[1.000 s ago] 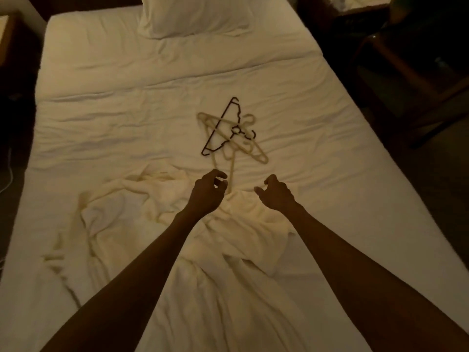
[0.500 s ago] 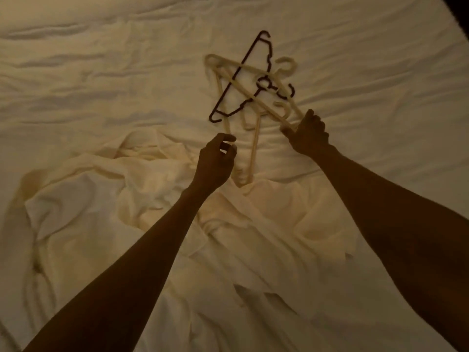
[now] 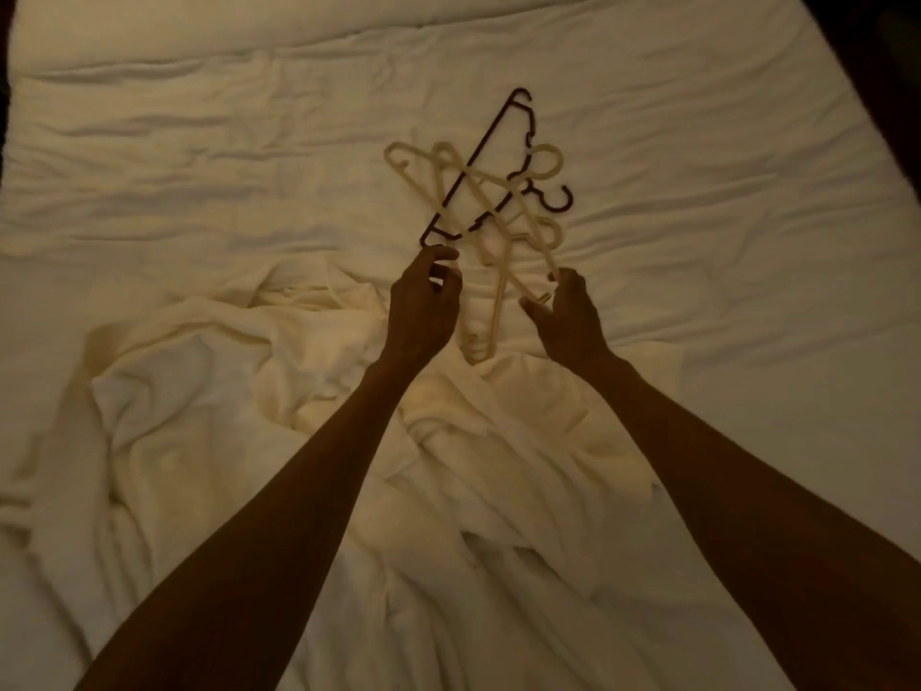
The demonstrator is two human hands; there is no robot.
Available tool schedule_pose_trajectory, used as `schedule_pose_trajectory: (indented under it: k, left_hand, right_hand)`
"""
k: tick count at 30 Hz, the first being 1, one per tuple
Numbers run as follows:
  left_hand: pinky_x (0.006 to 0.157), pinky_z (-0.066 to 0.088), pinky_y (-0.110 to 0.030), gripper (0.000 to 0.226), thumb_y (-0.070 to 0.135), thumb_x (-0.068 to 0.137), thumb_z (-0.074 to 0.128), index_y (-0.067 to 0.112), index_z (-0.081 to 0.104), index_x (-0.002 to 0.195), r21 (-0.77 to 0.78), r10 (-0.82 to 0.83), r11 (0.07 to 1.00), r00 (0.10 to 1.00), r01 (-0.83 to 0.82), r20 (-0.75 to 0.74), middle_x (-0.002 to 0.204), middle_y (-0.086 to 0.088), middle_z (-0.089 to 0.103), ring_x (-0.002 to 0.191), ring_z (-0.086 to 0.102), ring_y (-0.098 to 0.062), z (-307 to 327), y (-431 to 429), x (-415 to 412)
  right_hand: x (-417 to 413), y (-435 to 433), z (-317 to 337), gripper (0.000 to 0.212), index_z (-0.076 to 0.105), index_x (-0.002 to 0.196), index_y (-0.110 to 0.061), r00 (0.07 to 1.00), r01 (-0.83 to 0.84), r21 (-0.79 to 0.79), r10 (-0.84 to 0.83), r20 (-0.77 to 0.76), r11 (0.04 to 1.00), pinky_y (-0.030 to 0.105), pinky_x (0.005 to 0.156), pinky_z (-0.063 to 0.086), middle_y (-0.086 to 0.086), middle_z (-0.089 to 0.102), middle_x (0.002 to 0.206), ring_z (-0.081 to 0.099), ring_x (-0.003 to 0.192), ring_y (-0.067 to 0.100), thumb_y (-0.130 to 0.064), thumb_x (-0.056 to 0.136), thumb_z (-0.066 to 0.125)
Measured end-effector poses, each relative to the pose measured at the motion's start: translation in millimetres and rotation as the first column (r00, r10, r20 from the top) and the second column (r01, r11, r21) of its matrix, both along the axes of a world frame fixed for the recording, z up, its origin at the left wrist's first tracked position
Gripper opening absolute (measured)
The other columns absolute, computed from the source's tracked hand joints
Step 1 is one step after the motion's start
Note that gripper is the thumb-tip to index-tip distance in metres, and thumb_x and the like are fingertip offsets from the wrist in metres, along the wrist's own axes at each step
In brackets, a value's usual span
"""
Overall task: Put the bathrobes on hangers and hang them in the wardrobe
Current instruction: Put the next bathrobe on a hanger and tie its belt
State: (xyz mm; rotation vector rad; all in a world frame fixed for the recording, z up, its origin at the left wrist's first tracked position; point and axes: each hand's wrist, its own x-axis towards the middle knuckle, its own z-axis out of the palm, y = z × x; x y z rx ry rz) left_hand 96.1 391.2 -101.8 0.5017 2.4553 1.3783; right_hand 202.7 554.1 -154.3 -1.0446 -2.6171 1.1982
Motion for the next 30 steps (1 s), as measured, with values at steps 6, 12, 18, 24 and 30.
schedule_pose_trajectory:
  k: [6,12,18,24,30]
  left_hand:
    - [0.094,0.040,-0.029,0.032,0.028,0.097,0.054,0.018,0.059,0.126,-0.034,0.123,0.990,0.946,-0.139,-0.299,0.120,-0.003,0.057,0.109,0.052,-0.020,59,-59,11]
    - [0.112,0.029,-0.049,0.059,0.053,0.099,0.039,0.013,0.047,0.142,-0.416,0.018,0.888,0.918,-0.197,-0.396,0.146,-0.012,0.046,0.140,0.036,-0.031,56,-176,8]
    - [0.111,0.024,-0.061,0.041,0.051,0.099,0.045,0.024,0.062,0.125,-0.627,-0.008,0.761,0.964,-0.165,-0.265,0.126,-0.006,0.061,0.125,0.050,-0.030,51,-308,-8]
    - [0.080,0.048,-0.038,0.029,0.049,0.092,0.060,0.025,0.074,0.099,-0.577,0.073,0.808,0.992,-0.118,-0.101,0.091,-0.004,0.073,0.093,0.066,-0.024,49,-393,-41]
    - [0.093,0.043,-0.044,0.019,0.041,0.086,0.069,0.025,0.077,0.092,-0.579,0.048,0.804,0.985,-0.137,-0.166,0.085,-0.001,0.074,0.096,0.063,-0.026,32,-413,-79]
  right_hand:
    - [45,-101,59,0.064,0.040,0.136,-0.008,0.978,-0.205,-0.089,0.201,-0.055,0.975,0.031,0.088,0.043,0.010,0.049,0.131,0.053,0.113,0.023,-0.049,0.090,0.059]
    - [70,-215,81,0.058,0.039,0.134,-0.015,0.924,-0.381,-0.175,0.372,-0.085,0.908,0.032,0.088,0.049,0.003,0.050,0.134,0.055,0.114,0.019,-0.044,0.090,0.062]
    - [61,-308,78,0.061,0.038,0.138,-0.015,0.832,-0.554,-0.214,0.540,-0.124,0.805,0.034,0.093,0.050,-0.003,0.048,0.133,0.053,0.113,0.013,-0.045,0.090,0.062]
    - [47,-372,66,0.063,0.042,0.134,-0.020,0.800,-0.592,-0.288,0.593,-0.094,0.753,0.027,0.083,0.048,-0.016,0.044,0.118,0.049,0.097,0.002,-0.051,0.085,0.066]
    - [6,-360,65,0.048,0.056,0.119,-0.031,0.855,-0.518,-0.180,0.512,-0.082,0.836,0.018,0.072,0.046,-0.015,0.053,0.103,0.052,0.087,0.000,-0.064,0.084,0.058]
